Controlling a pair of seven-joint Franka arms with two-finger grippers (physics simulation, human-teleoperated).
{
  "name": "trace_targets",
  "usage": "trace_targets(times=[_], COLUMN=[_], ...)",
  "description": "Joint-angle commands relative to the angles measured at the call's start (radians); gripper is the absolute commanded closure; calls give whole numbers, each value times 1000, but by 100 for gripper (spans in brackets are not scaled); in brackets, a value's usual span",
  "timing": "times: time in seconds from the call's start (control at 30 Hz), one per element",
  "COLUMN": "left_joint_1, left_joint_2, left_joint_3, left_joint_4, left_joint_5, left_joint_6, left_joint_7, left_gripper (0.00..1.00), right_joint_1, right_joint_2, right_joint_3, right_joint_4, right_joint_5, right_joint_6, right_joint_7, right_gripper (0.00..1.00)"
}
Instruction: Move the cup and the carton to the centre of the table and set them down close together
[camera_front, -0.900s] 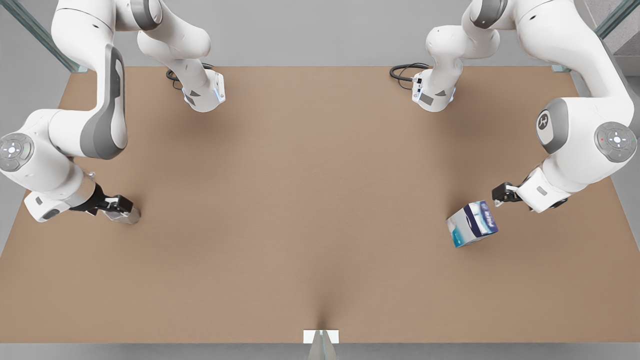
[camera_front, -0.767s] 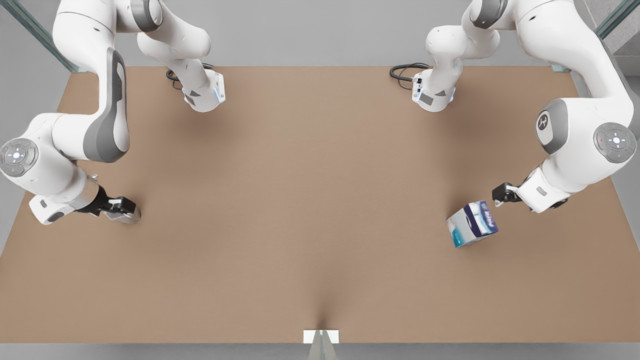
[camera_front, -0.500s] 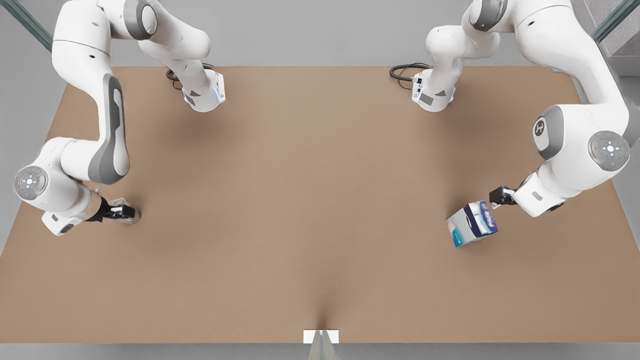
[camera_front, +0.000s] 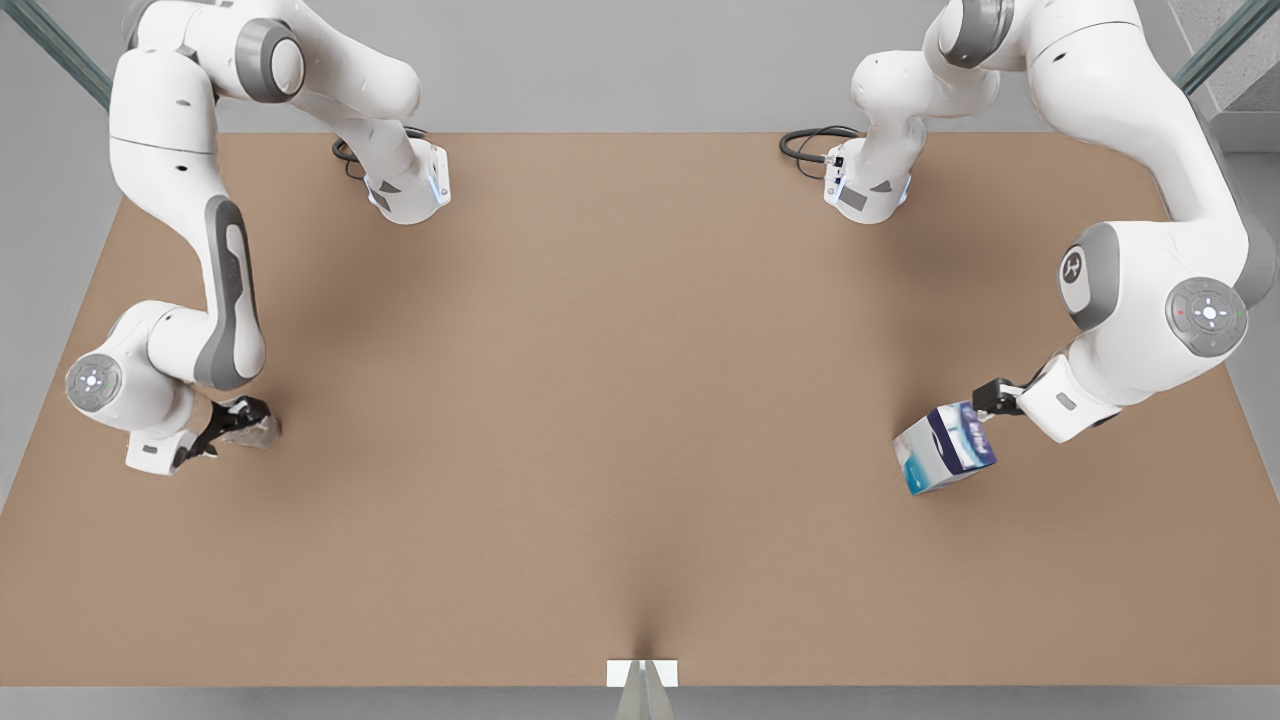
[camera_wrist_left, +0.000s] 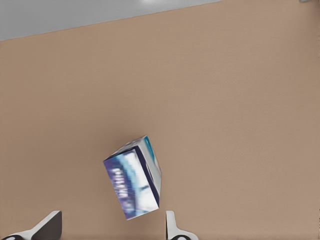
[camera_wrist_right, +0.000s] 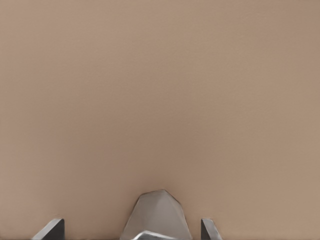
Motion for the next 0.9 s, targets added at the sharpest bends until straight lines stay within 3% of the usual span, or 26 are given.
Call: trace_targets(times=[0.0,0.87], left_joint_1=[0,0], left_joint_2=[0,6], left_joint_3=[0,0], left_joint_4=[0,0], left_joint_5=[-6,-21], left_joint_6=[1,1], left_joint_7=[0,3], left_gripper=[0,0], right_joint_1=[-4,-63], right_joint_2=[-9,-73], right_joint_3=[0,-15], right_joint_4=[-18,-265], right_joint_5=[0,0], right_joint_6=[0,138], right_joint_7=[0,-2], right_gripper=[0,0])
